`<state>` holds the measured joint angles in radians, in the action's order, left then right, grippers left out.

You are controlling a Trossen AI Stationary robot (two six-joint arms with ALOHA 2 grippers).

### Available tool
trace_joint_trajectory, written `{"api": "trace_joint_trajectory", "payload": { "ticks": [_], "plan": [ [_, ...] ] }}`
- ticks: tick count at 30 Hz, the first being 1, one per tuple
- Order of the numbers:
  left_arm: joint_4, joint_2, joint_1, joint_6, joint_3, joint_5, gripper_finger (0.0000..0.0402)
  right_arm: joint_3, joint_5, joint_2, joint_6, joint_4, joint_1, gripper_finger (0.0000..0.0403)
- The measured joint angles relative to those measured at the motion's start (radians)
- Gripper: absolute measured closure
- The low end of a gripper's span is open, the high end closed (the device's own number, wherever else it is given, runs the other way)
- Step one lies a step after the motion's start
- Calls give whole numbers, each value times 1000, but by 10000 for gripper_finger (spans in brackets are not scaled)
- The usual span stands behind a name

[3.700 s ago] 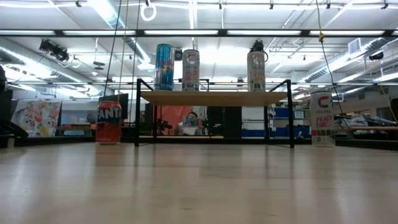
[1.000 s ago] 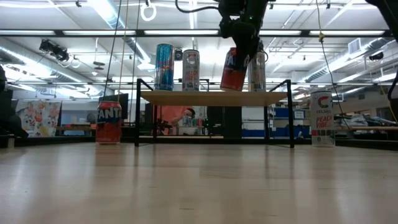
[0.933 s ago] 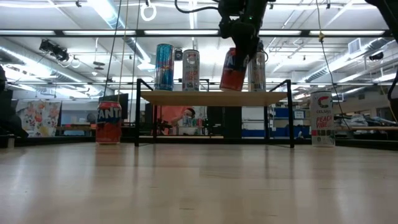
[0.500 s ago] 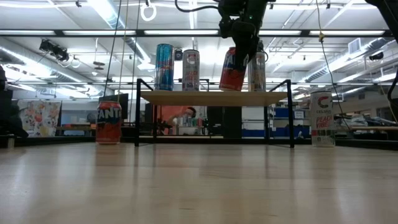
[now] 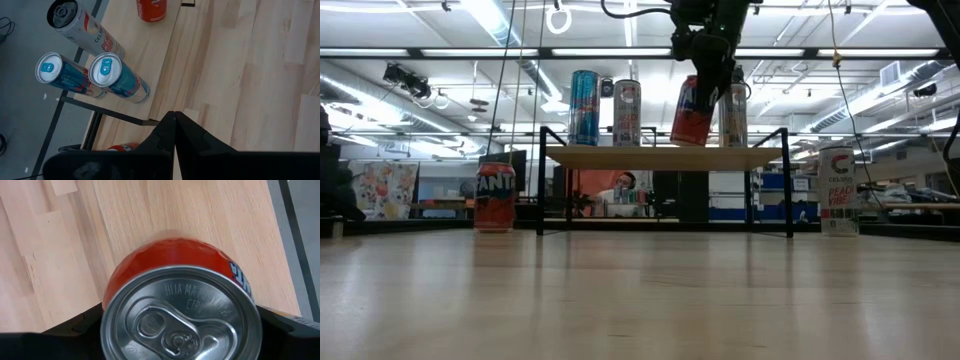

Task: Place canned beverage on shelf
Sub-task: Put the bottom orange soda can on the shelf

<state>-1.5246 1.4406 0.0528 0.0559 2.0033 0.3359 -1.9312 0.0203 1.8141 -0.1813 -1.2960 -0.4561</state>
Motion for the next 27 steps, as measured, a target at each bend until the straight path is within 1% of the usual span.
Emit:
{"api": "trace_joint_trajectory", "payload": {
  "ticks": [4,10,23,27],
  "plan": [
    [0,0,0,0,0,0,392,0,-43,0,1,-20,0,73],
    [0,0,0,0,0,0,392,0,-11,0,1,-25,0,73],
    [0,0,0,0,0,0,392,0,-19,0,-35,-23,0,72],
    [0,0,0,0,0,0,392,0,-11,0,-33,-23,0,66]
  ]
}}
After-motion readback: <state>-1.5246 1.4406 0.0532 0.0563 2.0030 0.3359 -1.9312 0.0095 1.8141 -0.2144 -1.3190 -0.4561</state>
